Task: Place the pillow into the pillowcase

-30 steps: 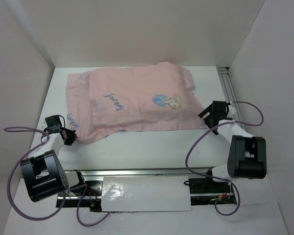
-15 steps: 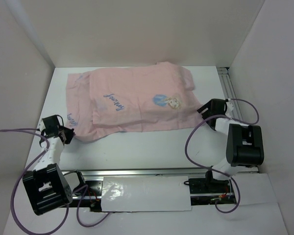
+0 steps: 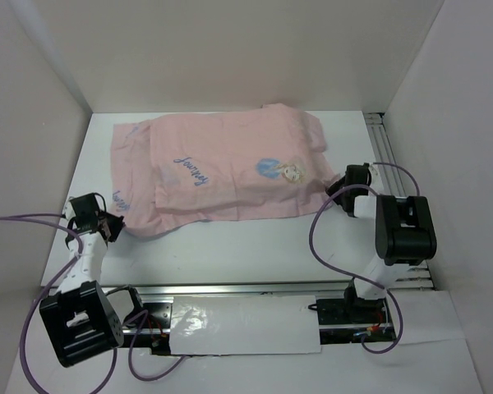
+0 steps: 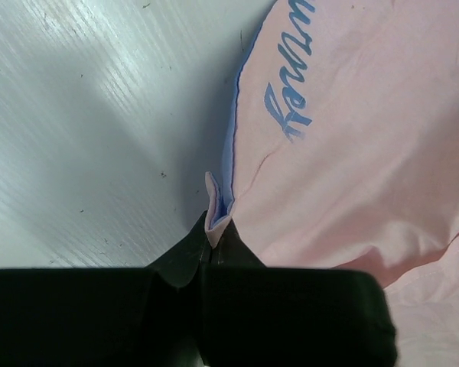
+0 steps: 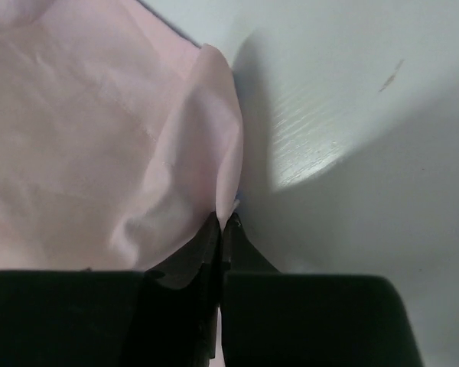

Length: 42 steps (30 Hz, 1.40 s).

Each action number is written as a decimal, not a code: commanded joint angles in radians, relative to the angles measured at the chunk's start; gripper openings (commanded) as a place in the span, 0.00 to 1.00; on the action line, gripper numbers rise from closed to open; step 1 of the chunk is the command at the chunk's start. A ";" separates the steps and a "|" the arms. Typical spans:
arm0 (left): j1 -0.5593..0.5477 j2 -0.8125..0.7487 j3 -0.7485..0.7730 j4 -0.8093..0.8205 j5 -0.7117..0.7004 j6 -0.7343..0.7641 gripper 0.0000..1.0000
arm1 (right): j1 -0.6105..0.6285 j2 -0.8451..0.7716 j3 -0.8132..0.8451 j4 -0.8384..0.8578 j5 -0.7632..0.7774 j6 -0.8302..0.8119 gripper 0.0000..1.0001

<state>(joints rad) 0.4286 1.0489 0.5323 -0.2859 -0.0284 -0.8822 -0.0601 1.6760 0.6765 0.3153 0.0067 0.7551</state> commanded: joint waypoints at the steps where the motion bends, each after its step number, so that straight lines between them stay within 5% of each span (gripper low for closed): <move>1: 0.001 -0.024 0.052 0.007 -0.021 0.054 0.00 | 0.008 -0.024 -0.005 0.016 -0.023 -0.057 0.00; 13: -0.030 -0.105 0.367 -0.076 -0.008 0.065 0.00 | 0.026 -0.446 0.245 -0.018 0.153 -0.261 0.00; 22: -0.039 -0.069 0.938 -0.202 -0.125 0.112 0.00 | 0.026 -0.408 0.871 -0.108 0.193 -0.453 0.00; 27: -0.028 0.023 1.120 -0.286 -0.174 0.135 0.00 | 0.026 -0.313 1.263 -0.146 0.182 -0.508 0.00; 32: -0.019 0.049 1.135 -0.329 -0.212 0.144 0.00 | 0.026 -0.153 1.742 -0.228 0.136 -0.536 0.00; 42: 0.010 0.141 0.990 -0.363 -0.210 0.089 0.00 | 0.026 -0.190 1.842 0.010 0.081 -0.573 0.00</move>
<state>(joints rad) 0.3763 1.1255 1.5963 -0.5964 -0.0296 -0.8196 -0.0021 1.5005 2.4161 0.0799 -0.0841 0.2653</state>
